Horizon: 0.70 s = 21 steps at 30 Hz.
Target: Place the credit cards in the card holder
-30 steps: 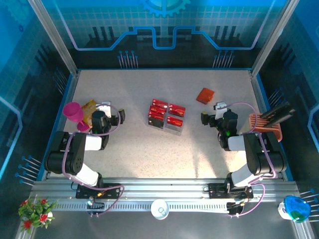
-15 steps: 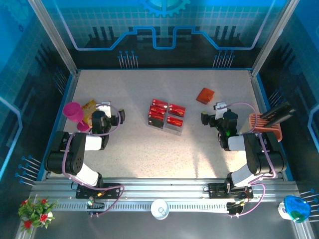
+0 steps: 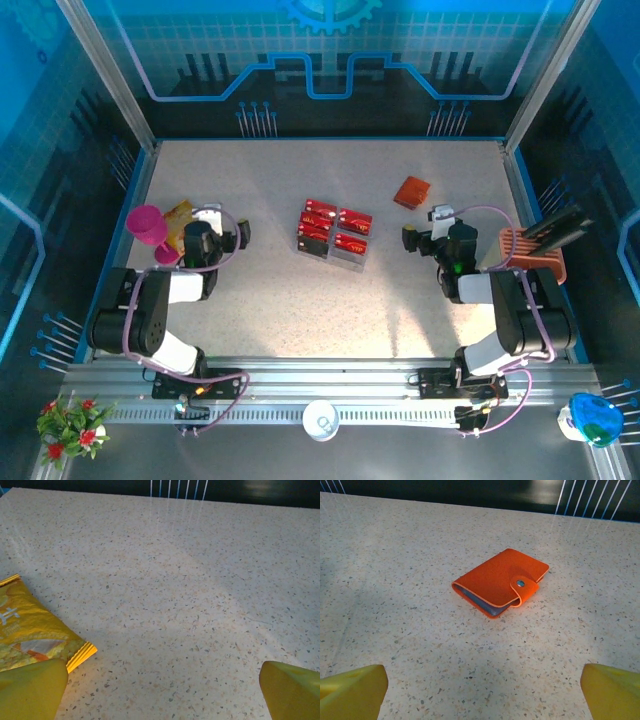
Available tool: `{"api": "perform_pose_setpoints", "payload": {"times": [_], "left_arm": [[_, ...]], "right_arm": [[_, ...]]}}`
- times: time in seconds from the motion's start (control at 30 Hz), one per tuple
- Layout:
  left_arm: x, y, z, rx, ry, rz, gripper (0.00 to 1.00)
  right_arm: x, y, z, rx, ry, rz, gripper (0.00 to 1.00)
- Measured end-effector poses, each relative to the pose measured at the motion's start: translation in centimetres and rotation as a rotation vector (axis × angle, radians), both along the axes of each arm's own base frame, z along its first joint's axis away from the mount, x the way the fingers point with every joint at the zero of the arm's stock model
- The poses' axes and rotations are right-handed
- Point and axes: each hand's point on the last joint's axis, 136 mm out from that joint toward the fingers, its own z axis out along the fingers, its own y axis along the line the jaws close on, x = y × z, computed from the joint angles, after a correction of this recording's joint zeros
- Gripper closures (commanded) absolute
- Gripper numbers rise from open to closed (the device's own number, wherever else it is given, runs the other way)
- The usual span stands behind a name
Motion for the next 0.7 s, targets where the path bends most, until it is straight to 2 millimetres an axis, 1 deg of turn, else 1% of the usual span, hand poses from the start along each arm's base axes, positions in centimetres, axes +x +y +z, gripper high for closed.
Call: {"api": "perform_pose_setpoints", "payload": {"times": [0.1,0.13,0.2,0.23,0.27,0.33,0.37,0.4,0.43,0.47,0.5,0.53,0.6,0.67,0.7], "left_arm": [[0.6,0.4,1.5,0.013,0.005,0.026,0.01],[0.9,0.4,2.3,0.018,0.001,0.034,0.01],[1.3,0.4,3.9,0.024,-0.017,0.043,0.01],[1.4,0.3,4.8,0.019,-0.031,0.046,0.01],[1.6,0.2,5.7,0.015,-0.044,0.049,0.01],[1.8,0.0,7.1,0.003,-0.059,0.053,0.01],[2.0,-0.1,7.8,-0.007,-0.064,0.055,0.01],[2.3,-0.3,8.4,-0.013,-0.068,0.054,0.01],[2.5,-0.6,9.0,-0.023,-0.069,0.053,0.01],[2.8,-0.9,9.6,-0.035,-0.069,0.051,0.01],[3.1,-1.2,10.2,-0.046,-0.068,0.049,0.01],[3.3,-1.4,10.8,-0.06,-0.068,0.049,0.01],[3.7,-1.9,12.0,-0.09,-0.072,0.05,0.01],[4.1,-2.3,13.0,-0.122,-0.073,0.054,0.01],[4.2,-2.5,13.4,-0.137,-0.07,0.056,0.01]], "right_arm": [[0.0,-0.1,2.0,0.001,0.001,-0.004,0.0],[0.3,0.0,3.2,0.012,0.0,-0.008,0.0],[1.1,0.0,6.4,0.062,-0.005,-0.027,0.0],[1.6,0.0,8.4,0.11,-0.009,-0.045,0.0],[2.1,0.0,10.6,0.184,-0.01,-0.073,0.0],[2.6,-0.2,14.2,0.328,-0.017,-0.105,0.0],[2.9,-0.3,15.8,0.401,-0.025,-0.101,0.0],[3.0,-0.2,16.8,0.457,-0.024,-0.091,0.01],[3.1,0.2,17.4,0.507,-0.011,-0.074,0.03],[3.2,1.0,17.5,0.546,0.014,-0.046,0.05],[3.2,1.9,17.4,0.569,0.045,-0.019,0.08],[3.2,3.3,16.9,0.582,0.089,0.016,0.11],[2.9,6.6,15.6,0.58,0.19,0.092,0.18],[2.0,10.3,14.0,0.55,0.297,0.174,0.24],[1.1,12.3,13.1,0.527,0.35,0.223,0.25]]}}
